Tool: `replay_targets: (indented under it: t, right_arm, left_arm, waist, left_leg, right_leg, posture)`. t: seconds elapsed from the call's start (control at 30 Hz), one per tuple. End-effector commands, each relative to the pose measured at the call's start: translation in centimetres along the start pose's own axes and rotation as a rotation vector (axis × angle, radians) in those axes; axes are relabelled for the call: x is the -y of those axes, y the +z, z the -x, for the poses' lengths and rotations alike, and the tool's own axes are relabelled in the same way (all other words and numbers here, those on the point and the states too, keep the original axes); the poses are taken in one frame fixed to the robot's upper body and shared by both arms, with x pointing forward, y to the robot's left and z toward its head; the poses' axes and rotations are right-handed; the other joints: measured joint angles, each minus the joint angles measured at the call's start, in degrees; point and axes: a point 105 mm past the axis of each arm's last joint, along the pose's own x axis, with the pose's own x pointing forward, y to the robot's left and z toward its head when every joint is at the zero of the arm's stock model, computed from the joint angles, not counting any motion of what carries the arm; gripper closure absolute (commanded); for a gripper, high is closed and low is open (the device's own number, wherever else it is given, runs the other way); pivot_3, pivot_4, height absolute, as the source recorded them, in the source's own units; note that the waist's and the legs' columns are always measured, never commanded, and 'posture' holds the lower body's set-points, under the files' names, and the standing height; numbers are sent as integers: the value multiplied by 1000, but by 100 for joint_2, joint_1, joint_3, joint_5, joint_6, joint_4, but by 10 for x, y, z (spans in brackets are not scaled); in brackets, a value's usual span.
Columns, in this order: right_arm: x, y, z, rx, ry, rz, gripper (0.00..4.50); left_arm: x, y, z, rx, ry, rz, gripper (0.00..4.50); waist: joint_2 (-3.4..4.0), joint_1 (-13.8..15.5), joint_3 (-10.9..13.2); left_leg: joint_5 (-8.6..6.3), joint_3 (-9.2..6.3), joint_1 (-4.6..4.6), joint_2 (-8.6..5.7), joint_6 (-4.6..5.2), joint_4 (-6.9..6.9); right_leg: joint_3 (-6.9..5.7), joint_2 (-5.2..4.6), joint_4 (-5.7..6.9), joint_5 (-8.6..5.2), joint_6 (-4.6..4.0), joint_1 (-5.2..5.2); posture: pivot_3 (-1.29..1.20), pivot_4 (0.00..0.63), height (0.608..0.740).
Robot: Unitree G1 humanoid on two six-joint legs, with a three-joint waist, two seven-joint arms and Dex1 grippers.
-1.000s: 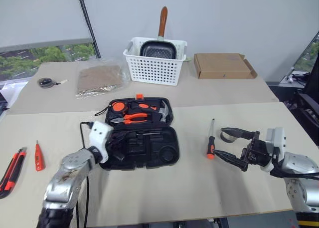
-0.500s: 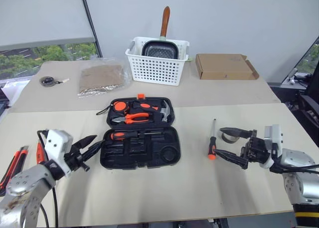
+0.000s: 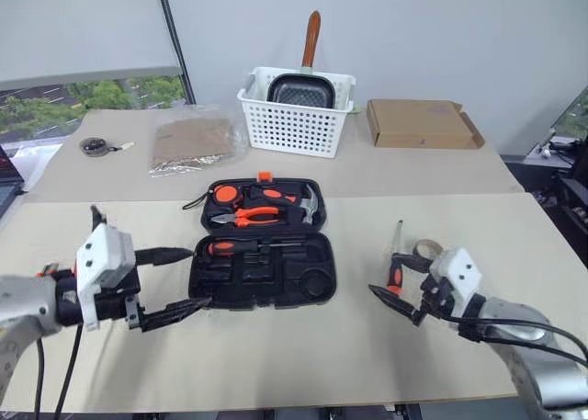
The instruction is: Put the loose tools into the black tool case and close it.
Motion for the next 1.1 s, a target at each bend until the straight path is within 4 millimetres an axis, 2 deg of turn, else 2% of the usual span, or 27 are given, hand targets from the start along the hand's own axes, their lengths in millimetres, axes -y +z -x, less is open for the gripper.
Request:
replay_targets:
  t: [0.03, 0.2, 0.3, 0.47, 0.5, 0.57, 0.7, 0.73, 0.83, 0.97, 1.03, 1.1]
  right_arm:
    - [4, 6, -1, -42, -144, -29, 0]
    - [8, 0, -6, -119, -274, -146, 0]
    - [20, -1, -10, -144, -360, -210, 0]
    - [19, -4, -18, -201, -335, -240, 0]
    - [17, -3, -20, -202, -322, -229, 409]
    - [16, 0, -21, -201, -312, -213, 700]
    - [18, 1, -19, -210, -311, -184, 2162]
    - [20, 2, -19, -207, -313, -182, 2382]
    - [26, 12, -20, -175, -315, -144, 3457]
    - [32, 33, -23, -104, -258, -83, 3521]
    - [30, 48, -28, -43, -162, -47, 3521]
    - [18, 69, -36, 46, 19, 23, 3521]
  left_arm:
    - [6, 7, -10, -6, -78, -51, 76]
    - [8, 8, -17, 1, -101, -57, 76]
    - [9, 10, -19, 20, -105, -55, 76]
    - [12, 10, -19, 32, -100, -50, 76]
    - [13, 9, -18, 32, -97, -50, 0]
    - [14, 8, -18, 33, -93, -47, 0]
    - [16, 6, -18, 48, -73, -31, 0]
    - [17, 6, -18, 51, -67, -27, 0]
    - [16, 2, -16, 66, -18, -1, 0]
    - [15, -1, -10, 107, 76, 49, 0]
    - [16, -4, -6, 123, 136, 79, 0]
    - [16, -9, 2, 145, 220, 122, 0]
  waist:
    - [-1, -31, 0]
    - [-3, -83, -1]
    - [-3, -118, -1]
    - [-3, -140, -1]
    - [-3, -140, -1]
    - [-3, -134, -1]
    - [-3, -140, -1]
    - [-3, -138, -1]
    - [-3, -140, -1]
    - [-4, -161, -1]
    - [-4, -173, 0]
    - [-6, -196, 1]
  left_leg:
    - [1, 1, 0, 1, -1, -2]
    - [8, 0, -24, 4, -14, -8]
    - [29, -1, -29, 6, -1, -12]
    - [27, -2, -27, 6, -1, -12]
    - [27, -3, -27, 6, 0, -12]
    - [28, -4, -27, 5, 0, -13]
    - [32, -3, -28, 4, 11, -13]
    - [32, -3, -28, 4, 12, -12]
    - [31, -3, -28, 4, 11, -12]
    - [32, -3, -27, 7, 11, -12]
    - [34, -3, -26, 7, 15, -12]
    - [35, -3, -26, 8, 17, -12]
  right_leg:
    - [1, 3, 0, 0, 0, -2]
    - [4, 25, 2, 21, 34, -32]
    - [5, 30, 2, 21, 33, -40]
    - [6, 32, 4, 21, 33, -39]
    - [6, 32, 4, 21, 33, -39]
    - [5, 32, 5, 20, 33, -40]
    - [7, 33, 2, 21, 33, -39]
    - [7, 32, 2, 21, 33, -38]
    - [7, 32, 3, 21, 33, -39]
    - [8, 35, 5, 21, 33, -40]
    - [10, 37, 4, 21, 33, -40]
    - [9, 38, 4, 21, 33, -39]
  posture:
    - [0, 150, 700]
    - [0, 150, 700]
    - [0, 150, 700]
    - [0, 150, 700]
    - [0, 150, 700]
    - [0, 150, 700]
    - [0, 150, 700]
    - [0, 150, 700]
    - [0, 150, 700]
    - [0, 150, 700]
    - [0, 150, 700]
    - [0, 150, 700]
